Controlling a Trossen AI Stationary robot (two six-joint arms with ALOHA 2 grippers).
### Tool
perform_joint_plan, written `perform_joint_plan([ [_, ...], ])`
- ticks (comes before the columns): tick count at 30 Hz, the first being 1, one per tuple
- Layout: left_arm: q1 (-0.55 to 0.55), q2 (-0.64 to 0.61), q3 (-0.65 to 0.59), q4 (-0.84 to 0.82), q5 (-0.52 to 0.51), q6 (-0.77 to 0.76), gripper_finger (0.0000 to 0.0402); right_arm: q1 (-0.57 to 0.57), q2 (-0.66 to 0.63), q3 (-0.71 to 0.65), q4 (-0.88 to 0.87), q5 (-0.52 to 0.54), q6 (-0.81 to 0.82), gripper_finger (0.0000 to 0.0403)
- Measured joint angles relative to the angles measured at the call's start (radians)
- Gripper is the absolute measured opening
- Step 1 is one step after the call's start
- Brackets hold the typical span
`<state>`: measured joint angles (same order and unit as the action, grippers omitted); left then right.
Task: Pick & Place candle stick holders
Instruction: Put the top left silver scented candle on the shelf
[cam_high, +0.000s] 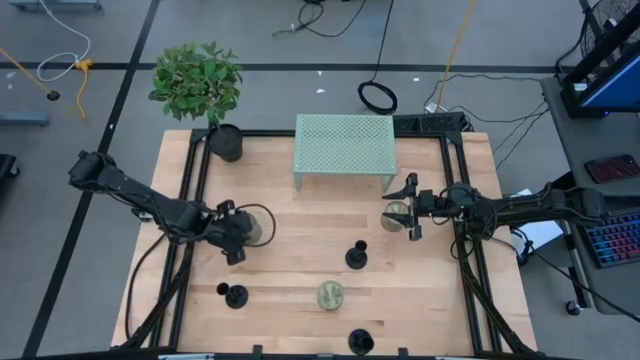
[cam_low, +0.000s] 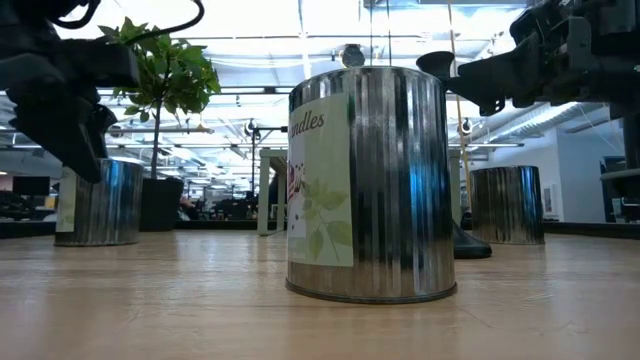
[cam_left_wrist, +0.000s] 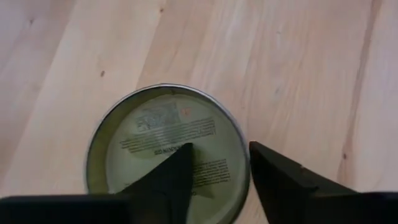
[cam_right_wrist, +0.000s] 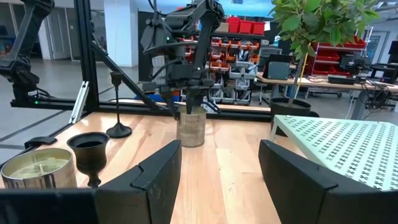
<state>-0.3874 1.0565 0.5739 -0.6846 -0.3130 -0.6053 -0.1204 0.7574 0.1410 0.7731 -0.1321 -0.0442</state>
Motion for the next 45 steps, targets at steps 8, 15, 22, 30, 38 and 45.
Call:
perform_joint_plan([
  [8,0.001,-0.004,0.001,0.044,-0.01,-0.047,0.0013,0.0,0.0,0.0,0.0,0.0,-0.032,0.021],
  [15,0.005,-0.002,0.065,0.183,-0.012,0.078,0.0007,0.0,0.0,0.0,0.008,0.001,-0.032,0.021],
  [22,0.069,0.024,0.263,0.225,-0.003,0.309,0.0005,0.0,0.0,0.0,0.047,0.001,-0.074,0.021],
  [30,0.252,0.175,0.562,0.178,0.118,0.598,0.0004,0.0,0.001,0.0,0.06,0.001,-0.075,0.021],
  [38,0.496,0.399,0.899,0.018,0.19,0.683,0.0004,0.0,0.001,0.0,0.036,0.001,-0.073,0.021],
  [45,0.689,0.581,1.057,-0.008,0.199,0.692,0.0004,0.0,0.001,0.0,0.035,0.001,-0.073,0.021],
])
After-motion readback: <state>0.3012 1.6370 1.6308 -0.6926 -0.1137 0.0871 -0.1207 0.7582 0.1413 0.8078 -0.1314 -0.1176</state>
